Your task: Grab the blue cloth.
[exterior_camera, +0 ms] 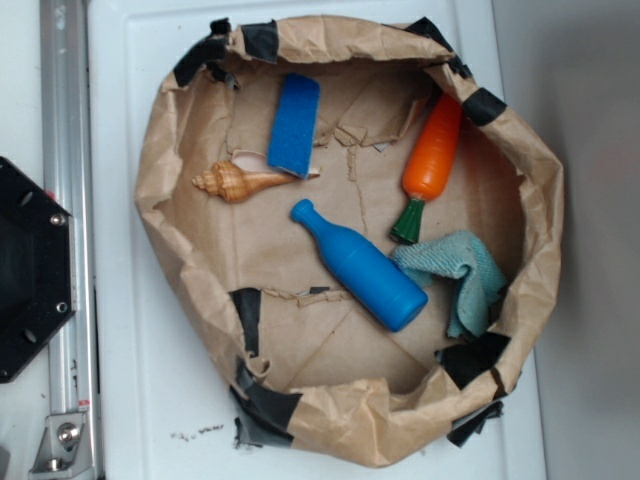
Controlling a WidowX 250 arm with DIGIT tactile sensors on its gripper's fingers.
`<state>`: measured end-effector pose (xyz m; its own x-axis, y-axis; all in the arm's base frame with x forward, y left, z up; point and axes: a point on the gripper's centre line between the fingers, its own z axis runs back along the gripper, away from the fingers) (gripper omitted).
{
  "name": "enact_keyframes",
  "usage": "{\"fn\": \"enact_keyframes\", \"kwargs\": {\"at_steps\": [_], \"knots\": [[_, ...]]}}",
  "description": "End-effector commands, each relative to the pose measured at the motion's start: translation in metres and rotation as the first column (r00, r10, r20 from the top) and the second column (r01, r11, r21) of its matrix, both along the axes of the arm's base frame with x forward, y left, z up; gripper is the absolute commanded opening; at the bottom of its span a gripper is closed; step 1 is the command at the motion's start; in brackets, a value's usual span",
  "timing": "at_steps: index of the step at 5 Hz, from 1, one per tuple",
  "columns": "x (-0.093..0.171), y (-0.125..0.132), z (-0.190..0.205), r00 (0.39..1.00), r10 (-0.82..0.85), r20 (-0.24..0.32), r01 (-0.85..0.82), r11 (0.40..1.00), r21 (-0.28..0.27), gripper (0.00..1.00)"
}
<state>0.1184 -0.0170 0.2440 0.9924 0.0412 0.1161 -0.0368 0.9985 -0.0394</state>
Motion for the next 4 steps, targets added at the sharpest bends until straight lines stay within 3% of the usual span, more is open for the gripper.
{"fn": "enact_keyframes", "kwargs": {"at_steps": [1,2,3,4], "knots": [[0.000,0.000,0.000,1.000,0.000,0.000,0.000,1.000,0.000,1.00],[0.050,0.001,-0.045,0.979,0.165,0.118,-0.184,0.967,0.175,1.00],[0.102,0.003,-0.077,0.973,0.143,0.180,-0.178,0.965,0.194,1.00],[0.151,-0.003,-0.107,0.986,0.028,0.166,-0.053,0.987,0.150,1.00]]}}
